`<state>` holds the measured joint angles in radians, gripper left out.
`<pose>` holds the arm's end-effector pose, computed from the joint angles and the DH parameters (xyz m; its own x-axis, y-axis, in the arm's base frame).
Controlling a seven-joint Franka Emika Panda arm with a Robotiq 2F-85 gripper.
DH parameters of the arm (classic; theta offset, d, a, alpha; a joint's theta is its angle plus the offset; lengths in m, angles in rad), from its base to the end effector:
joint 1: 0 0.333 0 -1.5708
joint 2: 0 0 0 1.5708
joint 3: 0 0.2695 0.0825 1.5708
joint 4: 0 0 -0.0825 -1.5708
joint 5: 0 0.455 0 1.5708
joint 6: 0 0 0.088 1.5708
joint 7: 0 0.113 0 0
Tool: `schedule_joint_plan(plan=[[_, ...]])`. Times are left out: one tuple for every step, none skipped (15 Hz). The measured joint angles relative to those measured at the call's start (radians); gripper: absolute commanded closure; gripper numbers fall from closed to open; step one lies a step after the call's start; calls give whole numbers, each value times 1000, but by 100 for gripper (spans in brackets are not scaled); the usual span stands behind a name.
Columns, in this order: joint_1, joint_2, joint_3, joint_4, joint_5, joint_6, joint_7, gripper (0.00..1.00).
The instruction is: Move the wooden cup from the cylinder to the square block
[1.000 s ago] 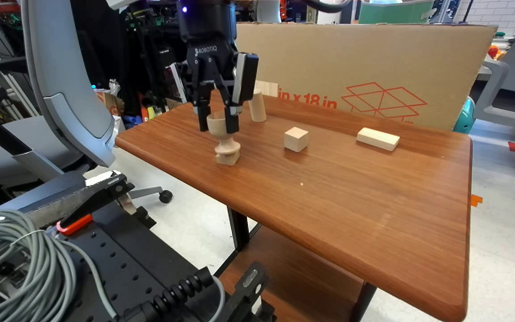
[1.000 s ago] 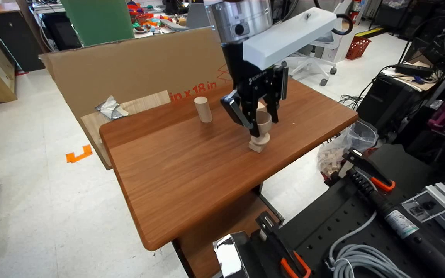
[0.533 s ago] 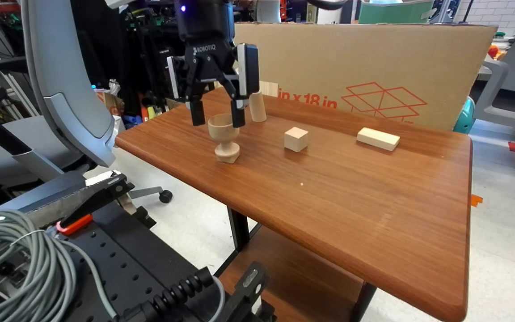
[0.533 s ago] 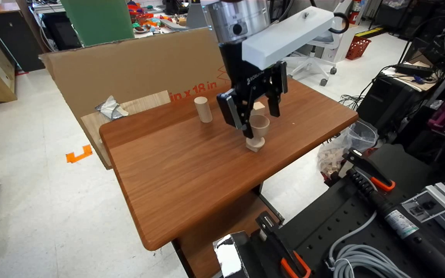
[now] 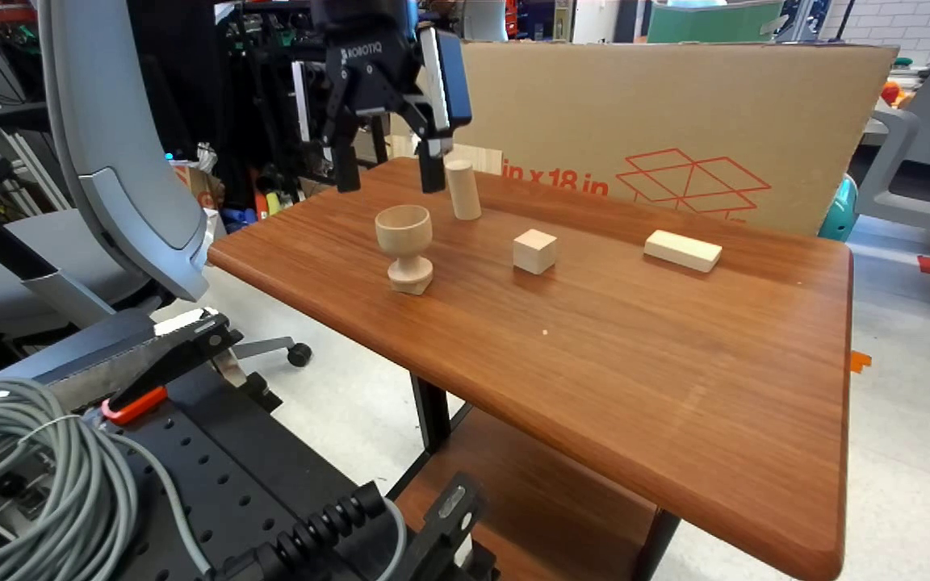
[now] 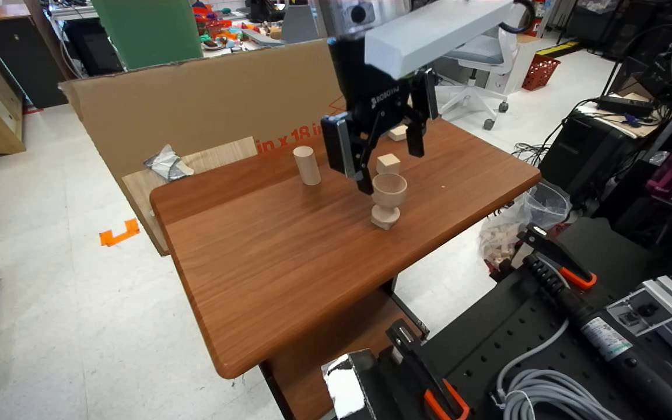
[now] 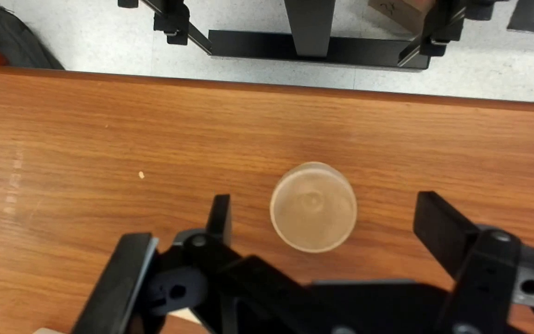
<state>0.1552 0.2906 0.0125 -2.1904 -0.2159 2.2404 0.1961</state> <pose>0.5530 0.0867 0.1287 0.9706 0.1038 -0.2170 0.1430 -0.9744 0.1735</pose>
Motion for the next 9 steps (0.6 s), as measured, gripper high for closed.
schedule_joint_plan(plan=[[-2,-35,4,-10,20,1,-1,0],[-5,-81,9,-23,50,4,-3,0],[-9,-134,13,-37,85,6,-6,0],[-12,-190,15,-53,114,6,-7,0],[-15,-243,15,-70,130,3,-8,0],[-19,-283,15,-86,135,1,-8,0],[-21,-307,15,-101,136,1,-8,0],[-21,-317,15,-112,137,1,-8,0],[-21,-317,15,-117,137,1,-8,0]])
